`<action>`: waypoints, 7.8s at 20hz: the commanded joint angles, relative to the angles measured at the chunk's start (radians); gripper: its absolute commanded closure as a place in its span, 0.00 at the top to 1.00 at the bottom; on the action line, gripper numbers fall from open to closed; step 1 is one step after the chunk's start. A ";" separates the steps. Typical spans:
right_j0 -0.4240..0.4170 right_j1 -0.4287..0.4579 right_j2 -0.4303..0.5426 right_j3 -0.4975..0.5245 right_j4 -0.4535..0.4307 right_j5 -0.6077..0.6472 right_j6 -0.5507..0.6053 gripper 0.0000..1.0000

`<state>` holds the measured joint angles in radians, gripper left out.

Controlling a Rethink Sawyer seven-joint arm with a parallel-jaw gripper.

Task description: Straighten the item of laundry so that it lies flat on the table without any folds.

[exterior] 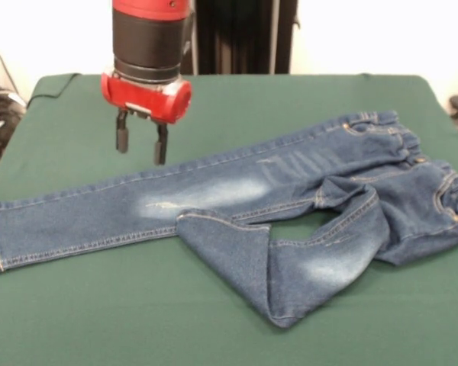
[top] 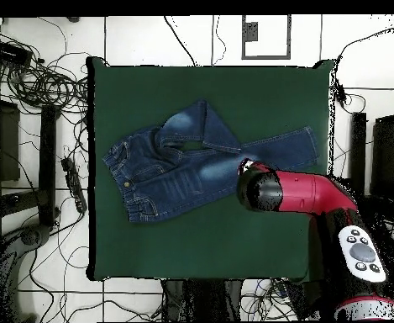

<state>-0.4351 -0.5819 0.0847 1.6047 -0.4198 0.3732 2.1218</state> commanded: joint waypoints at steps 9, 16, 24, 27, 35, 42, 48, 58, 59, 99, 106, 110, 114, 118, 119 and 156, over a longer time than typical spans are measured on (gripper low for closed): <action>0.313 0.203 -0.164 -0.107 0.352 -0.229 0.351 1.00; 0.446 0.383 -0.327 -0.399 0.584 -0.051 0.390 1.00; 0.468 0.580 -0.453 -0.574 0.681 -0.057 0.341 1.00; 0.468 0.611 -0.466 -0.587 0.694 -0.062 0.323 1.00; 0.442 0.624 -0.406 -0.545 0.681 -0.081 0.253 1.00; 0.349 0.538 -0.316 -0.439 0.550 -0.142 0.086 1.00; 0.262 0.468 -0.252 -0.363 0.397 -0.184 -0.008 1.00; 0.243 0.408 -0.209 -0.328 0.273 -0.123 0.063 1.00; 0.249 0.399 -0.209 -0.325 0.273 -0.108 0.075 1.00; 0.160 0.438 -0.059 -0.273 0.342 0.031 0.143 1.00; 0.197 0.521 -0.178 -0.383 0.304 0.137 0.136 1.00; 0.205 0.552 -0.214 -0.415 0.275 0.110 0.129 1.00; 0.184 0.542 -0.198 -0.390 0.235 0.029 0.082 1.00; 0.166 0.534 -0.201 -0.383 0.176 -0.013 0.042 1.00; 0.165 0.535 -0.206 -0.386 0.161 -0.018 0.041 1.00; 0.130 0.711 -0.230 -0.618 0.038 -0.275 0.035 1.00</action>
<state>-0.2423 -0.0539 -0.2662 0.9331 -0.2900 0.0237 2.2204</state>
